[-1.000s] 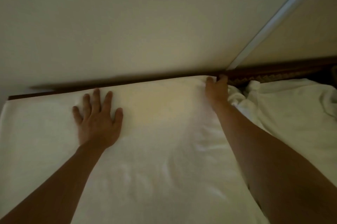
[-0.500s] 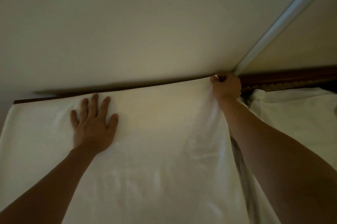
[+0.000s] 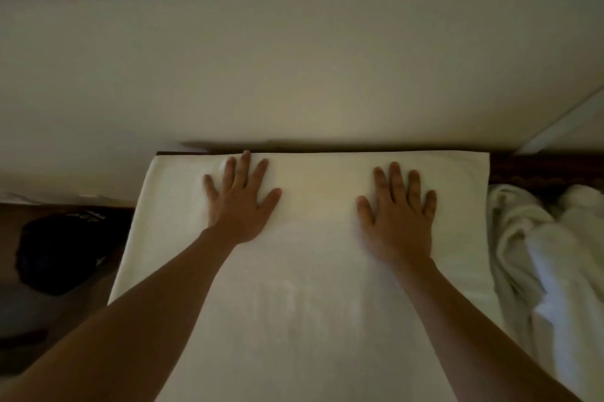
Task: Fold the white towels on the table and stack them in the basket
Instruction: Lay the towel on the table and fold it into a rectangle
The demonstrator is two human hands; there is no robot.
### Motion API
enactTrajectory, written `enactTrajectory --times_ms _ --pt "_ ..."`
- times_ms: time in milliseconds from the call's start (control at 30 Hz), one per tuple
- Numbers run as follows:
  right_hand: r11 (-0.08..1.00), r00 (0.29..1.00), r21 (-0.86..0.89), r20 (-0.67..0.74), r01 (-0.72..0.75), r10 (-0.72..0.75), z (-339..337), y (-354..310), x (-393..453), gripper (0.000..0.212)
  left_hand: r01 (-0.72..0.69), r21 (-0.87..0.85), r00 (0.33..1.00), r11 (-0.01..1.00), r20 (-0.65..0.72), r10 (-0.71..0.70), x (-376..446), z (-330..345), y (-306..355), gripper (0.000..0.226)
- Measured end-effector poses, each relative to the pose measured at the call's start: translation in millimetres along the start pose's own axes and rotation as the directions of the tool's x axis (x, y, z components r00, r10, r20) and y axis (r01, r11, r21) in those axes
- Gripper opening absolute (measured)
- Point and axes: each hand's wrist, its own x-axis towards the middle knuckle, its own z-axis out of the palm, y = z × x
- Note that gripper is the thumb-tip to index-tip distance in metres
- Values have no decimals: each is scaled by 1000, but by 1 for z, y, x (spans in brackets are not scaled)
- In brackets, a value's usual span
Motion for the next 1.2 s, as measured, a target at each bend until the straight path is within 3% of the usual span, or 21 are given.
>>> enactTrajectory --times_ms 200,367,467,533,600,700,800,867,933,1033,1100,1200 --pt "1000 1000 -6 -12 9 -9 0 -2 0 71 230 -30 972 973 -31 -231 -5 -5 -116 72" --pt "999 1000 -40 -13 -23 23 0 -5 3 68 310 -254 946 916 -14 -324 -5 -12 -159 76" --pt "983 983 -31 8 -181 181 -1 -28 -5 65 262 -299 954 918 -66 -293 -7 -12 -155 72" --pt "940 940 25 32 -340 339 3 -69 -22 67 253 -344 954 904 -64 -292 -7 -11 -156 71" --pt "915 917 69 38 -399 397 17 -127 -50 71 207 -425 962 881 -74 -261 -6 -9 -160 71" --pt "946 956 142 -6 -290 294 49 -236 -108 77 144 -670 970 728 -51 -239 -3 -15 -176 72" --pt "978 996 184 14 -93 92 72 -338 -168 82 229 -830 953 508 84 -291 -6 -27 -201 85" --pt "981 996 192 76 33 -49 78 -386 -202 84 286 -808 940 515 133 -314 -13 -32 -215 77" --pt "974 991 213 90 76 -97 78 -411 -220 85 287 -759 949 585 141 -283 -20 -34 -222 50" --pt "984 998 177 65 -6 -6 66 -421 -224 82 281 -744 956 606 158 -249 -24 -40 -228 38" --pt "993 999 109 36 -38 34 56 -424 -218 66 275 -751 957 601 153 -247 -24 -48 -228 35" --pt "993 998 105 39 -55 51 36 -432 -214 46 275 -834 953 479 171 -249 -24 -57 -228 26"
